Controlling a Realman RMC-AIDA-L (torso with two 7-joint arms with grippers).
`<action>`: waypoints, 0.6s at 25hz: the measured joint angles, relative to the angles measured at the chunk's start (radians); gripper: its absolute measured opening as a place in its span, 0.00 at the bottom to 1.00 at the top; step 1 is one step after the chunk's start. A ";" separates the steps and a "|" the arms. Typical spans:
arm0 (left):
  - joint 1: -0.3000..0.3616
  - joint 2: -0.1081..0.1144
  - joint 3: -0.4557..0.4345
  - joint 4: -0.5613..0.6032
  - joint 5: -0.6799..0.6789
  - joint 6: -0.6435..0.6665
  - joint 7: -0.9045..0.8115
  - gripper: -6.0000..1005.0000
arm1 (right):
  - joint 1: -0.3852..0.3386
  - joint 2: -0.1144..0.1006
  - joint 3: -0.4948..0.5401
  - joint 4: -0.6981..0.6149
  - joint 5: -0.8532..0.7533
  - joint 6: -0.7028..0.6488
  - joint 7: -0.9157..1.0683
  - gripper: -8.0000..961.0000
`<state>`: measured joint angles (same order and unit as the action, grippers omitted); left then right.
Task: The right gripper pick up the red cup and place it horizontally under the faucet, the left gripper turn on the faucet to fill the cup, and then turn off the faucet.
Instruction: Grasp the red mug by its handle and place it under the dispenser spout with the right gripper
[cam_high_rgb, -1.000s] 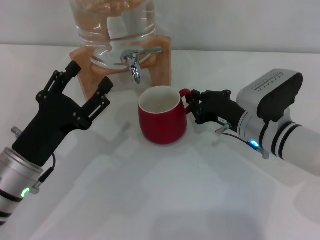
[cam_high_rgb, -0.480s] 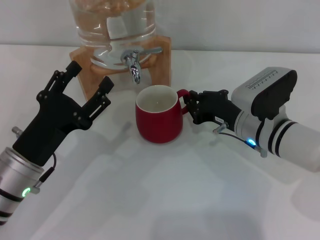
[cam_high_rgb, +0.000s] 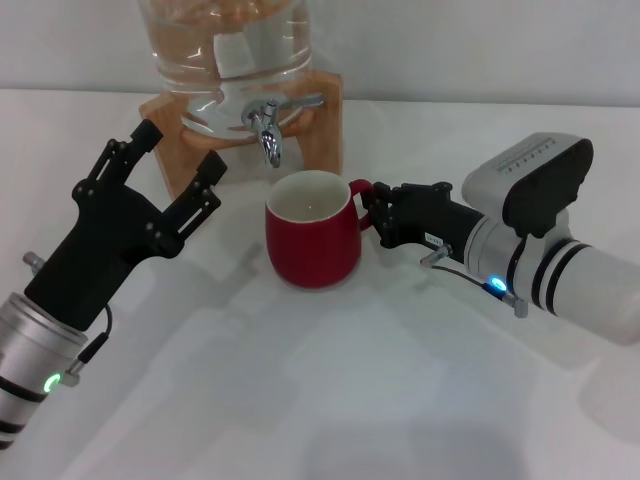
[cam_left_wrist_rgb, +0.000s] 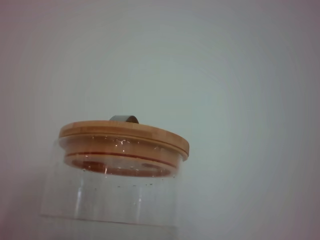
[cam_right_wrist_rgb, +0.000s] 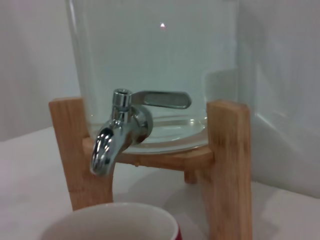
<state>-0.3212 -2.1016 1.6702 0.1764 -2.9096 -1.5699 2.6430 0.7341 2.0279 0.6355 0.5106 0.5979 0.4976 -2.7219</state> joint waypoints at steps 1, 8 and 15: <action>0.001 0.000 0.000 0.000 0.000 0.000 0.000 0.86 | 0.000 0.000 0.001 0.000 0.000 0.000 0.010 0.14; 0.000 0.000 0.000 0.000 0.000 0.000 0.000 0.86 | -0.008 0.000 0.001 0.000 0.000 0.004 0.033 0.14; -0.003 0.000 0.000 0.000 0.000 0.002 0.000 0.86 | -0.013 0.000 -0.014 0.002 0.000 0.005 0.033 0.14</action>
<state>-0.3238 -2.1016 1.6705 0.1764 -2.9100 -1.5677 2.6431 0.7215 2.0278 0.6219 0.5128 0.5983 0.5030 -2.6889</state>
